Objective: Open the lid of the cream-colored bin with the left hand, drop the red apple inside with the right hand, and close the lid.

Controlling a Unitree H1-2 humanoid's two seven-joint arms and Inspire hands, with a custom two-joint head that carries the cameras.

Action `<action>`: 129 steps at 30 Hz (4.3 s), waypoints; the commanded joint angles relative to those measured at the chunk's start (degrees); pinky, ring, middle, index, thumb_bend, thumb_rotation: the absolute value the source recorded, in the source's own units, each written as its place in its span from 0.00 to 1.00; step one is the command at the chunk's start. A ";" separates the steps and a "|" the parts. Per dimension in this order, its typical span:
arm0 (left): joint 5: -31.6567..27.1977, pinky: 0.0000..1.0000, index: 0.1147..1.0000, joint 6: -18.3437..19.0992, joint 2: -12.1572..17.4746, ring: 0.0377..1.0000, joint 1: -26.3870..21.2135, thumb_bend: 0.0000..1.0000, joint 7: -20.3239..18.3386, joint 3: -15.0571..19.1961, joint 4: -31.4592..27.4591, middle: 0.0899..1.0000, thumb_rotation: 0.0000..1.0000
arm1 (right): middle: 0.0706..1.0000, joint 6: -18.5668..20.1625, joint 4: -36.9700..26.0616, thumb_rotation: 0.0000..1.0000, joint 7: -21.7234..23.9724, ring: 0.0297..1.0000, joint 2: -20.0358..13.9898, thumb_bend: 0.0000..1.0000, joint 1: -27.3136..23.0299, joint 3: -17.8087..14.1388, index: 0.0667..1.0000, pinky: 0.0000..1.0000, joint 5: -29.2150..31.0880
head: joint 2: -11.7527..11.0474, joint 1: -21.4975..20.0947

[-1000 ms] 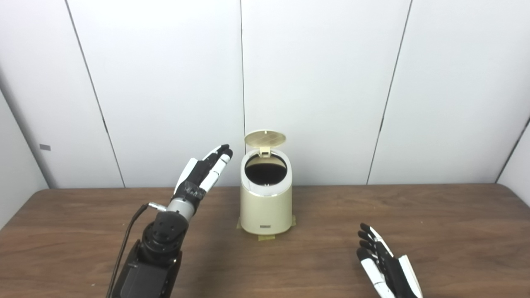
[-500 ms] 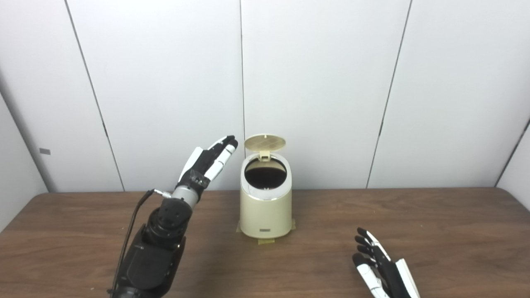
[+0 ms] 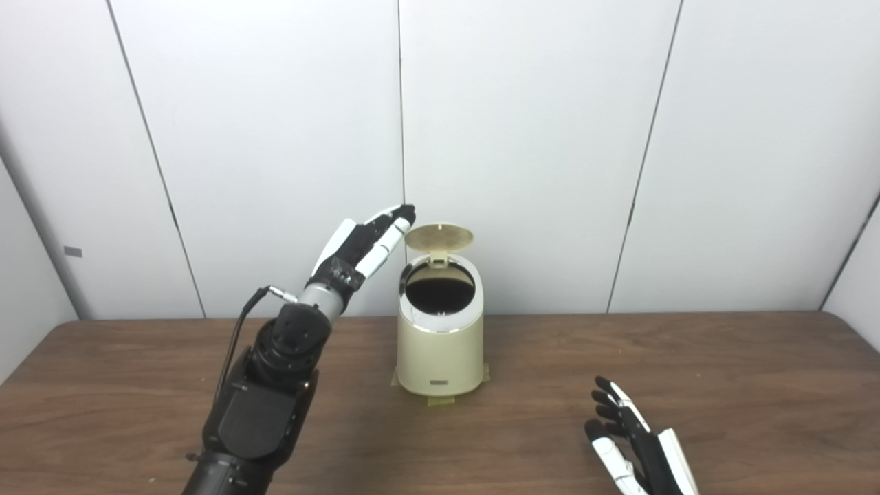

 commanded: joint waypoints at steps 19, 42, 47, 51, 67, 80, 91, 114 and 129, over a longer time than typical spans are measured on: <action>9.52 0.90 0.88 1.01 3.44 0.93 -6.49 0.44 -3.59 -6.05 -7.24 0.91 1.00 | 0.84 -2.33 1.63 0.93 -0.90 0.83 -0.14 0.46 -0.72 1.24 0.89 0.80 -0.66 | 0.59 0.27; 29.41 0.84 0.87 -1.23 9.49 0.88 -6.86 0.50 -9.03 -15.24 -8.94 0.86 1.00 | 0.82 -2.38 2.16 0.96 -1.68 0.82 0.00 0.47 -1.42 1.77 0.89 0.79 -0.85 | 0.32 0.19; 30.10 0.84 0.88 -1.46 10.23 0.89 -6.24 0.52 -11.40 -15.20 -9.57 0.88 1.00 | 0.82 -2.32 2.36 0.96 -1.98 0.82 -0.22 0.47 -1.56 1.65 0.89 0.80 -1.17 | 0.40 0.27; 30.57 0.89 0.89 -1.87 10.84 0.92 -5.57 0.52 -12.71 -15.11 -10.53 0.89 1.00 | 0.82 -2.20 2.38 0.97 -2.00 0.82 -0.30 0.47 -1.56 1.69 0.89 0.82 -1.16 | 0.27 0.32; 46.81 0.94 0.86 -1.73 14.53 0.87 -0.42 0.55 -19.92 -21.20 -20.75 0.85 1.00 | 0.81 -1.60 2.73 0.98 -1.93 0.82 0.82 0.48 -1.77 2.00 0.88 0.80 -0.59 | 0.46 -0.45; 55.80 0.96 0.87 -6.54 13.81 0.91 1.95 0.55 -22.61 -22.79 -21.77 0.86 0.99 | 0.82 -2.17 3.57 1.00 -2.53 0.83 0.89 0.49 -2.64 2.27 0.89 0.81 -0.89 | 0.53 -0.52; 63.58 0.91 0.86 -7.79 11.87 0.88 3.83 0.57 -23.68 -23.72 -22.72 0.85 0.99 | 0.82 -1.09 2.63 1.00 -2.31 0.83 0.98 0.48 -2.45 2.37 0.89 0.82 -0.75 | 1.06 -0.96; 69.83 0.86 0.82 -14.53 11.70 0.91 5.16 0.63 -24.53 -26.44 -20.27 0.90 1.00 | 0.80 0.82 1.08 1.00 -1.82 0.82 1.68 0.47 -2.42 2.61 0.90 0.82 -1.49 | 1.79 -1.77; 62.45 0.91 0.87 -11.92 9.80 0.93 6.80 0.61 -31.77 -21.60 -26.92 0.90 1.00 | 0.80 1.68 -0.77 1.00 -1.48 0.82 1.43 0.47 -1.48 1.91 0.90 0.84 -1.54 | 2.95 -2.13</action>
